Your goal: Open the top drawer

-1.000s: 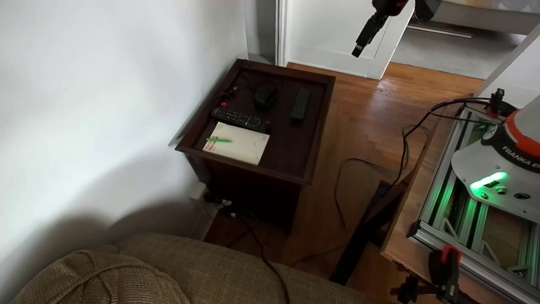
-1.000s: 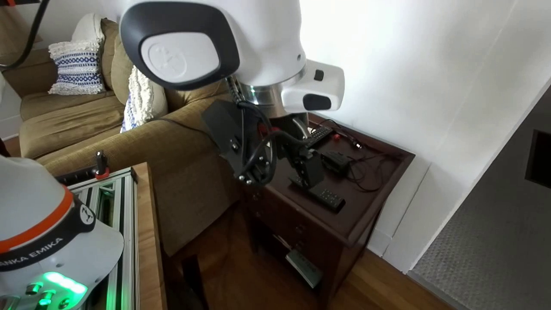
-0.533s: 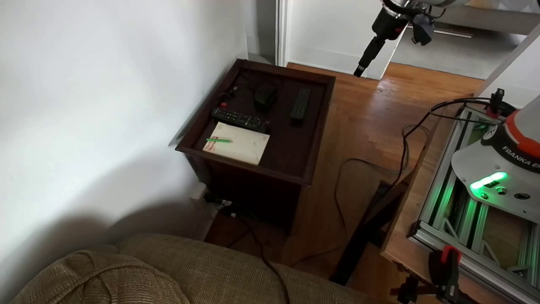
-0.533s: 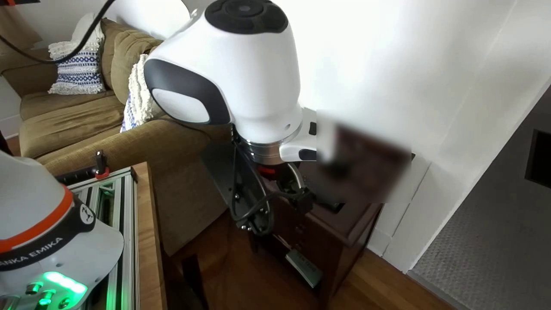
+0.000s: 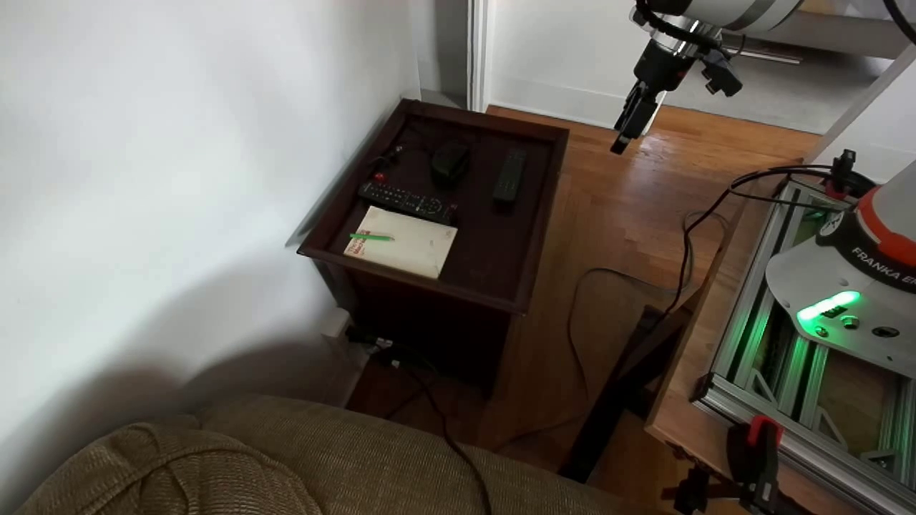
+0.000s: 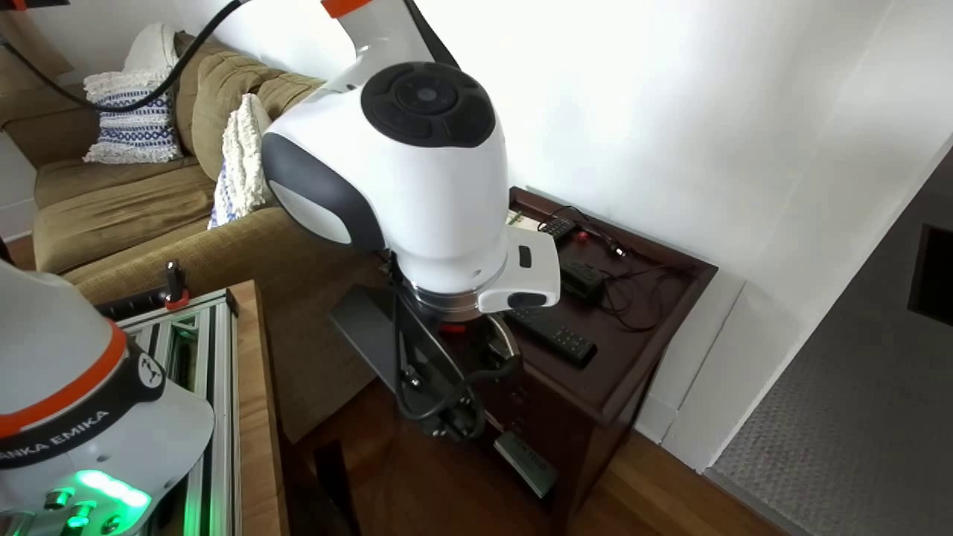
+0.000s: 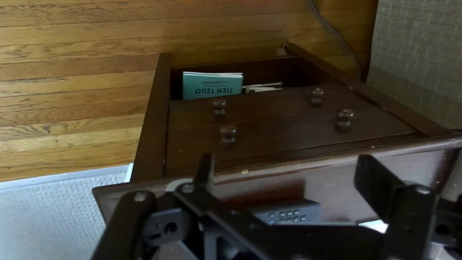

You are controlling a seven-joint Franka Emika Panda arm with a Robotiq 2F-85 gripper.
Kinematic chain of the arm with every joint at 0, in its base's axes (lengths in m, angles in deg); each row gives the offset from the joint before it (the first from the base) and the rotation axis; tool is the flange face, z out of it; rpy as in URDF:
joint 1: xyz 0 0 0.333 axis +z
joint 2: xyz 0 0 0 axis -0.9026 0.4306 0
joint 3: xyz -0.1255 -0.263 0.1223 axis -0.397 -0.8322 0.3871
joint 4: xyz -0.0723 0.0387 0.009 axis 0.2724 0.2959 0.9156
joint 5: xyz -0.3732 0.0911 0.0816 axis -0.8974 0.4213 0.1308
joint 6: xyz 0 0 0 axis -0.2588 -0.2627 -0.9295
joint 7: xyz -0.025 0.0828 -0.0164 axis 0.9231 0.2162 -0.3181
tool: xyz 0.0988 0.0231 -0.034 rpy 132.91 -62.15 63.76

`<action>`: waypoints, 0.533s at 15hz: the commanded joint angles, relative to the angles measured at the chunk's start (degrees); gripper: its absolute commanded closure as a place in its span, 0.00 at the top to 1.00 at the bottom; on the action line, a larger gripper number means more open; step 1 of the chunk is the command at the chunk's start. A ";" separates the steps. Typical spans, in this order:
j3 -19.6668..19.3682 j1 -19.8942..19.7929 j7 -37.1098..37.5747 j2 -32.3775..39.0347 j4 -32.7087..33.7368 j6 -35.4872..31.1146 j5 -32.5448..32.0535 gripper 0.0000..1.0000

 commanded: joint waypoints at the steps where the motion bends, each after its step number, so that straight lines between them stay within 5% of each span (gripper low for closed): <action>1: 0.00 0.00 -0.07 0.03 0.01 0.01 0.00 1.00; 4: 0.00 0.00 -0.20 0.03 0.05 0.01 0.00 1.00; 8: 2.58 1.69 -4.28 3.36 0.34 -6.47 8.81 1.00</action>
